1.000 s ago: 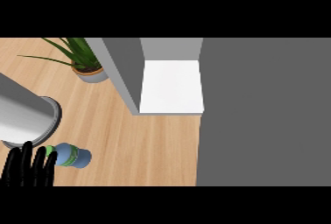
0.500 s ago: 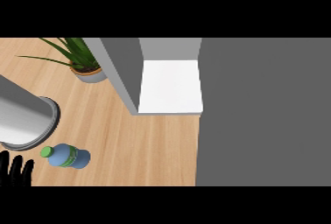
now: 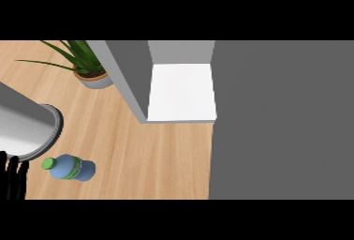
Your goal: Pick up the bottled water, place it into the cabinet and close the cabinet
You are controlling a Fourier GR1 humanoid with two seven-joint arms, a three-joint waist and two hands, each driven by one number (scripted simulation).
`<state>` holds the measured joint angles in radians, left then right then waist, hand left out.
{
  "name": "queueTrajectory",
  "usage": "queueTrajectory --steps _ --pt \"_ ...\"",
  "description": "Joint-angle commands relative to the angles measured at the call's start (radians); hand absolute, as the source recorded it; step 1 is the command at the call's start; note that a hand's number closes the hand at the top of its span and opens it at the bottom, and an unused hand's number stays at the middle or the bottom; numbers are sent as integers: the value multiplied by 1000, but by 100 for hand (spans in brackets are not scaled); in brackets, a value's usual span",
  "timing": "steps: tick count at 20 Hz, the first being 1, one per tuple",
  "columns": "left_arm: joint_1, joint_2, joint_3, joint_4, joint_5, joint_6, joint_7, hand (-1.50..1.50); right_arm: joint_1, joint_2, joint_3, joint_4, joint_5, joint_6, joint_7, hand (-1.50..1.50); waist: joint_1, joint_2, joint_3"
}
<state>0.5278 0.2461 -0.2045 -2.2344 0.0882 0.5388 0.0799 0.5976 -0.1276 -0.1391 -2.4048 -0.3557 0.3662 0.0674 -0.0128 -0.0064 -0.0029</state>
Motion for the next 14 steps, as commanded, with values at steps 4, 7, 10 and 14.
queueTrajectory --steps 4,7,10,14 --pt "-64 -21 111 210 104 -83 -136 -150 80 -23 -60 -192 -227 5 65 -150 -7 2 0" --pt "-56 -14 166 307 152 -146 -213 -150 117 -30 -72 -165 -227 52 19 -150 -5 1 0" --pt "-117 -26 187 352 149 -119 -179 -150 128 -15 -71 -182 -239 37 16 -150 -10 3 1" --pt "-188 -20 251 562 199 -196 -262 -150 123 -30 -75 -143 -233 65 -13 -150 -12 4 1"
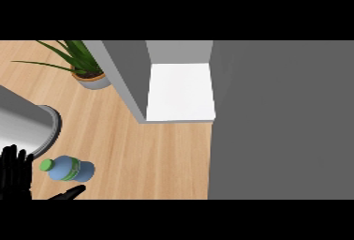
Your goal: Pick up the bottled water, place it into the cabinet and close the cabinet
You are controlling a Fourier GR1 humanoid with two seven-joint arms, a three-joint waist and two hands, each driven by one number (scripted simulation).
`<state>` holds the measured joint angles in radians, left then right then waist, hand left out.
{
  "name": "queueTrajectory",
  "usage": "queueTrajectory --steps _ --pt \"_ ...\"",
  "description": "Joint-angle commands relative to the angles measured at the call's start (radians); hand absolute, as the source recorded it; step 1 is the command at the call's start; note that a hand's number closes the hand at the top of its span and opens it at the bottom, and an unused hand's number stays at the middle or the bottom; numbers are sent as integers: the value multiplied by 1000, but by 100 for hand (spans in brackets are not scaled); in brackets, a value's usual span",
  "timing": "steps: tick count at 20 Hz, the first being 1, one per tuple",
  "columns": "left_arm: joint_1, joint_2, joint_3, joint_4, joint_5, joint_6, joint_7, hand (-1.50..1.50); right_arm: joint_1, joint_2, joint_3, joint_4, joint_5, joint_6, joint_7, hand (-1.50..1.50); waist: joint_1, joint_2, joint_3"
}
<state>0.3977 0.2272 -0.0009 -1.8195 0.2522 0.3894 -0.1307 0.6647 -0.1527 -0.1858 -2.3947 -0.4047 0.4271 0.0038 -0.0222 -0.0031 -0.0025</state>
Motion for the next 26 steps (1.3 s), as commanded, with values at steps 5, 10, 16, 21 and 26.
queueTrajectory --steps 5,10,16,21,26 --pt "-69 -6 81 247 82 -113 -93 -150 89 0 -36 -171 -201 12 38 -150 -1 0 0" --pt "-115 -60 80 421 60 -130 -216 -150 165 -21 -55 -192 -240 64 -2 -150 -10 0 -1" --pt "-212 -73 131 615 64 -155 -315 -150 116 -29 -40 -159 -245 18 12 -150 6 4 0" --pt "-248 -119 154 711 117 -244 -418 -150 123 -67 -81 -153 -274 17 0 -150 10 4 -1" --pt "-262 -82 180 828 160 -418 -501 -150 178 -51 -38 -222 -249 13 0 -150 9 4 -2"
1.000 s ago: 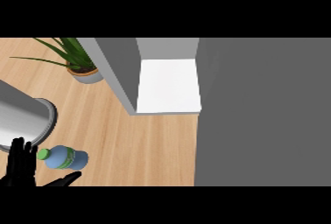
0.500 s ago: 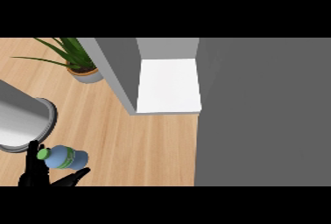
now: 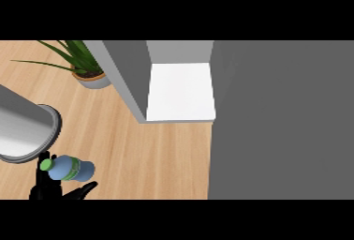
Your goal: Pick up the bottled water, place it into the cabinet and close the cabinet
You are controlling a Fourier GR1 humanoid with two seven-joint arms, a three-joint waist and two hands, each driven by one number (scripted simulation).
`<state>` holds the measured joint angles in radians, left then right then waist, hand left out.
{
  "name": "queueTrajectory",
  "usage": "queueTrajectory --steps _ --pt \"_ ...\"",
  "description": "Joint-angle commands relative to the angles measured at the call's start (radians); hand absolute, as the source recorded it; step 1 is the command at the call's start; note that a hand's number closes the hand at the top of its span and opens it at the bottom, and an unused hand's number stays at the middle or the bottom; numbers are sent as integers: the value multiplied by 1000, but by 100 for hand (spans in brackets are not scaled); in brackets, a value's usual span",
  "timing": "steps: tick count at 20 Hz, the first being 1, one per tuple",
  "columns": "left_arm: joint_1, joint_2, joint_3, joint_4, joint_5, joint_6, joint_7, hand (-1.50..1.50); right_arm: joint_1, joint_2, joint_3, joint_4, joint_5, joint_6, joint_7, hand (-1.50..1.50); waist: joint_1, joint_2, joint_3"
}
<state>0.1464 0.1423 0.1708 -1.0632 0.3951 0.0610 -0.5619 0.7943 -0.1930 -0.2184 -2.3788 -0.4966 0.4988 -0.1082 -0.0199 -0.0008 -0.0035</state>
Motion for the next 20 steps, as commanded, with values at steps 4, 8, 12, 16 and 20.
queueTrajectory --steps 4,8,12,16,20 --pt "-81 -12 18 159 15 -116 -122 -150 93 7 -8 -248 -143 -50 69 -150 -2 2 -1" --pt "-125 -6 61 209 99 -229 -108 150 59 -26 -64 -153 -155 -26 24 -150 6 1 1" --pt "-103 -40 69 202 125 -270 -158 150 105 -42 -77 -220 -188 -36 46 -150 6 -1 1" --pt "-146 -44 52 218 87 -240 -182 150 123 -12 -46 -240 -154 -40 44 -150 4 -1 2" --pt "-252 53 22 332 53 -382 -146 150 106 -66 -106 -176 -198 -13 9 -150 -13 1 0"
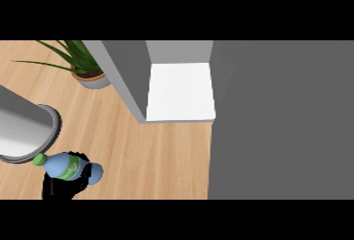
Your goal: Pick up the bottled water, place it into the cabinet and close the cabinet
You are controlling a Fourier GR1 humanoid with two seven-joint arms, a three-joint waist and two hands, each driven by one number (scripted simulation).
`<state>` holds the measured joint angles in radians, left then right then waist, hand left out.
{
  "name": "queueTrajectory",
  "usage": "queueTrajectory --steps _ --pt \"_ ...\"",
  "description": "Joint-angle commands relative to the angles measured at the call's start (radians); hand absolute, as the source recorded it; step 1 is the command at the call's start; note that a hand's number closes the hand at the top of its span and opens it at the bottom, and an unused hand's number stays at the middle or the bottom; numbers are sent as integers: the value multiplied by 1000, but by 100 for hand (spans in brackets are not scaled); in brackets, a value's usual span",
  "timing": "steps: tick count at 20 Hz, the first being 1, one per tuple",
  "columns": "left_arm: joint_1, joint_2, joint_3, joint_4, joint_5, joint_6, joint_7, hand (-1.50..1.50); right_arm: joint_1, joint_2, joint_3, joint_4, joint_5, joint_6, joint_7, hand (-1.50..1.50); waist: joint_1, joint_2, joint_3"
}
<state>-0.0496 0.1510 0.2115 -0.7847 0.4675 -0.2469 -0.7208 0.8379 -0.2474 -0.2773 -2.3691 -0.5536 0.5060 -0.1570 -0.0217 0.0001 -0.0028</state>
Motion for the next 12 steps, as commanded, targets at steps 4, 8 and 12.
queueTrajectory --steps 4,8,12 --pt "-163 72 -27 129 -48 -115 -7 150 66 -16 -53 -173 -146 -11 37 -150 -14 2 -1" --pt "-161 75 -58 66 -88 -88 -21 150 109 40 2 -204 -84 -3 19 -150 -2 -3 1" --pt "-157 76 -86 24 -93 -107 44 150 63 -29 -64 -171 -174 -34 60 -150 14 -1 2"
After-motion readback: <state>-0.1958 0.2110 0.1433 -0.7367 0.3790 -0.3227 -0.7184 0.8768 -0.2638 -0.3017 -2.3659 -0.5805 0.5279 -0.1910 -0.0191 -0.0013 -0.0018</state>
